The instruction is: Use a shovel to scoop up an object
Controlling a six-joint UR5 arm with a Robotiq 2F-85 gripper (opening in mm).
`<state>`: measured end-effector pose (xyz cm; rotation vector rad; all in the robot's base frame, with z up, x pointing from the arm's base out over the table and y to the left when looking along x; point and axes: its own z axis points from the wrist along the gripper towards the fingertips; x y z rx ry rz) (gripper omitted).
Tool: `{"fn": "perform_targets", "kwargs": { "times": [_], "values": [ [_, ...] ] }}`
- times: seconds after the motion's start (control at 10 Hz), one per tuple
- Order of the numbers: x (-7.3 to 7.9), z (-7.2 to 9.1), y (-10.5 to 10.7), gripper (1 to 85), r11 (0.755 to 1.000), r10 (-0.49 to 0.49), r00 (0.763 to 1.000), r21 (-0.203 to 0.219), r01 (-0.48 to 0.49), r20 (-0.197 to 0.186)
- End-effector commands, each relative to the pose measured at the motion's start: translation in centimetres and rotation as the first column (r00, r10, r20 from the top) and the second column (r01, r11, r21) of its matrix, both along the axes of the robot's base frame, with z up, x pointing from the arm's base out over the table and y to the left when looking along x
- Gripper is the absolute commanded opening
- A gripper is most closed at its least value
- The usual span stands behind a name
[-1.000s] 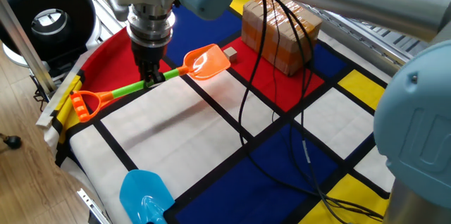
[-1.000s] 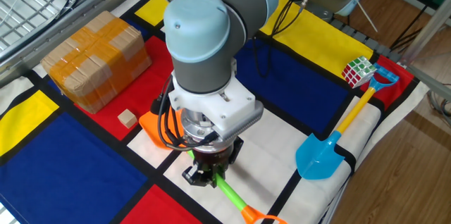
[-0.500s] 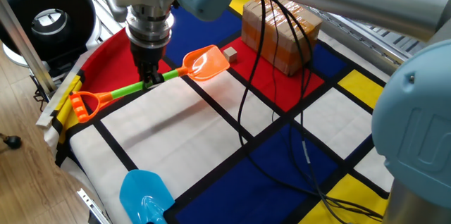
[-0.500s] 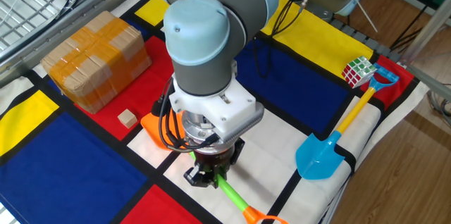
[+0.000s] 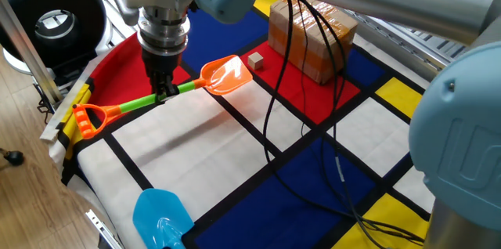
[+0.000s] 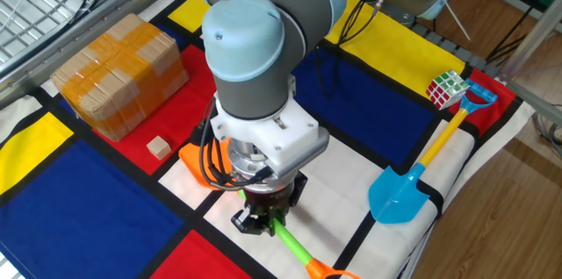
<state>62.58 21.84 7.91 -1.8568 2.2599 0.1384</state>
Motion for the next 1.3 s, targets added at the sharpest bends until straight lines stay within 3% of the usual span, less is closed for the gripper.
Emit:
{"fn": "perform_targets", "kwargs": {
  "times": [0.0,0.5,0.9,1.2],
  "values": [
    [-0.5,0.6,-0.2,1.0,1.0,-0.001,1.0,0.013,0.001,0.008],
    [-1.5,1.0,-1.4,1.0,0.999,0.023,1.0,0.035,-0.023,0.008],
    [-1.3,0.8,-2.1,1.0,1.0,0.014,1.0,0.006,-0.014,0.013],
    [-1.5,1.1,-0.9,1.0,0.998,0.013,1.0,0.056,-0.014,0.007]
  ]
}}
